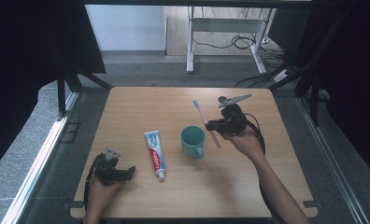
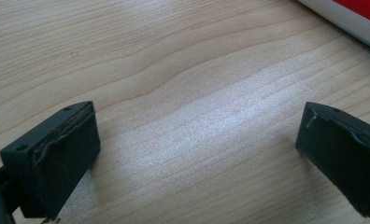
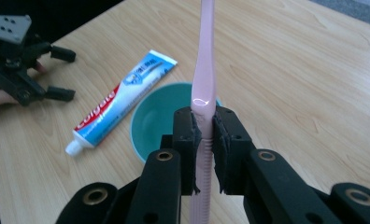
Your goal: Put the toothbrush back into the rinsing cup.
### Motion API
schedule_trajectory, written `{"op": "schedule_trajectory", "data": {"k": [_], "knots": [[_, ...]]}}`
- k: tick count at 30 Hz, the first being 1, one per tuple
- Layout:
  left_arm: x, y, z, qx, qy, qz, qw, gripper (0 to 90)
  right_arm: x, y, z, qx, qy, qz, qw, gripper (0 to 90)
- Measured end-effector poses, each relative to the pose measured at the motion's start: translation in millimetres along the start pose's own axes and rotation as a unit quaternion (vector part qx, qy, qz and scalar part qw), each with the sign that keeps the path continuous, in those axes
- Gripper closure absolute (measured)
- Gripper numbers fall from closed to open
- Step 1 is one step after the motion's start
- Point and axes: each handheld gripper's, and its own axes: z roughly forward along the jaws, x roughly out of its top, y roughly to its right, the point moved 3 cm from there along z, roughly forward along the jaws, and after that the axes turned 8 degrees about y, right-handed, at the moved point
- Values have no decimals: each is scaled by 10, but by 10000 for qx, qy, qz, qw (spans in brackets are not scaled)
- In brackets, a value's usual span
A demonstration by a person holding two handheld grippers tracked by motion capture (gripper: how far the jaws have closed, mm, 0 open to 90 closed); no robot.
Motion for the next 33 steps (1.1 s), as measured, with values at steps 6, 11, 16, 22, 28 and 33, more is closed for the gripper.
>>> {"op": "schedule_trajectory", "data": {"k": [6, 11, 16, 22, 28, 33], "knots": [[0, 0, 1, -1, 4, -2, 10000, 0, 66, -41, 60, 9, 123, -13, 9999, 793], [0, 0, 1, 0, 4, -3, 10000, 0, 116, -63, 100, 20, 181, -5, 9998, 793], [0, 0, 1, -1, 3, 0, 10000, 0, 163, -77, 133, 27, 257, 5, 9997, 793], [0, 3, 1, 3, 11, -22, 10000, 0, 205, -96, 184, 24, 345, -10, 9994, 793], [0, 5, 3, 8, 21, -36, 10000, 0, 248, -128, 253, 22, 413, -58, 9991, 793], [0, 4, 1, 2, 8, -25, 10000, 0, 265, -152, 317, 19, 476, -92, 9988, 793]]}}
